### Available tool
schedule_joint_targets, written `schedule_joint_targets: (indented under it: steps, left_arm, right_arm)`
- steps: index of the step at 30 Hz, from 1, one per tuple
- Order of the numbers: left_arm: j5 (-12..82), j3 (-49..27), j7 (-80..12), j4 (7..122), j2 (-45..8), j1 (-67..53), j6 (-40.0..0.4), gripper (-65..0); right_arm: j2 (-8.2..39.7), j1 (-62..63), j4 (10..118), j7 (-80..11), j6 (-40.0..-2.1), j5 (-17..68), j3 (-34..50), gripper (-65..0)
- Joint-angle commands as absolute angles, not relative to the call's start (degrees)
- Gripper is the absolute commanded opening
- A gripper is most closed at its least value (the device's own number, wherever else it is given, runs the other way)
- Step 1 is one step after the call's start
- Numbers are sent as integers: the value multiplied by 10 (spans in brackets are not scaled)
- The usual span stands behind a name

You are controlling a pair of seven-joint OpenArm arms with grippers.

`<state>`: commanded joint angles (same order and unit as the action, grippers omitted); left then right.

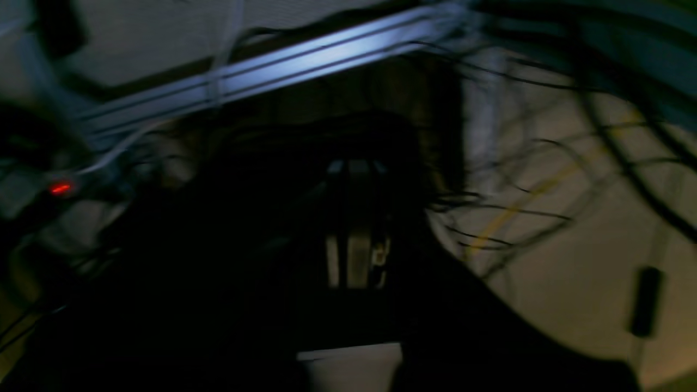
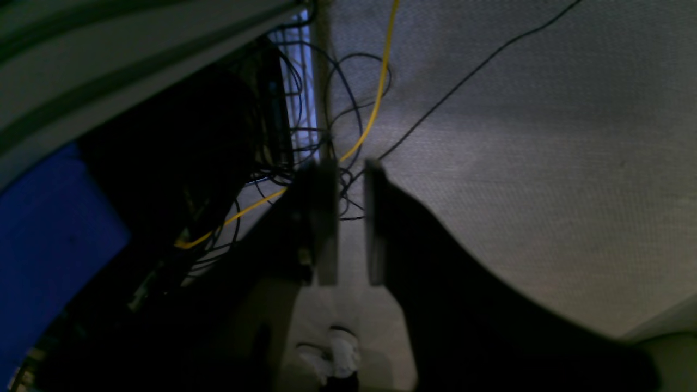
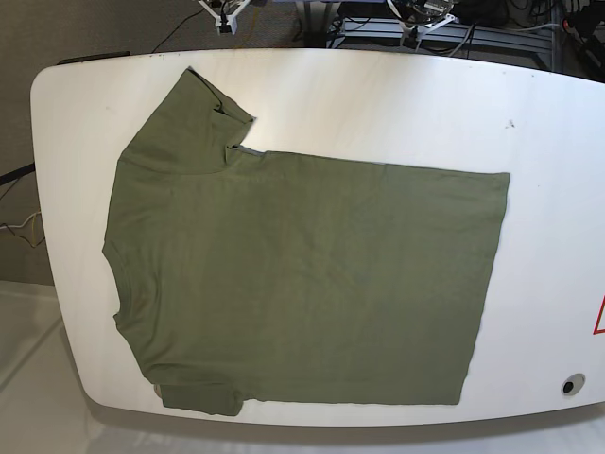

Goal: Fold the T-shirt properly

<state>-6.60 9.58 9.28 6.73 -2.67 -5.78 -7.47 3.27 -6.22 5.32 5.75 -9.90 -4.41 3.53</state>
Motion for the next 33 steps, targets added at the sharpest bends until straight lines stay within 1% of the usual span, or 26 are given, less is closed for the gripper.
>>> schedule_joint_targets:
  steps: [3, 5, 11, 23, 33]
  left_arm:
    - [-66, 95, 94, 69, -28, -60, -87, -647]
    - [-66, 95, 96, 69, -27, -62, -84, -647]
    - [-66, 96, 104, 66, -30, -65, -52, -650]
    - [-63, 96, 110, 75, -35, -85, -14, -650]
    - [-65, 96, 110, 79, -37, -87, -31, -650]
  right_arm:
    - [33, -64, 54, 58, -99, -44, 35, -570]
    - [33, -64, 56, 58, -98, -43, 35, -570]
    - [35, -69, 60, 59, -96, -40, 36, -569]
    - [38, -91, 65, 60, -99, -38, 34, -567]
    - [40, -93, 67, 61, -100, -37, 35, -567]
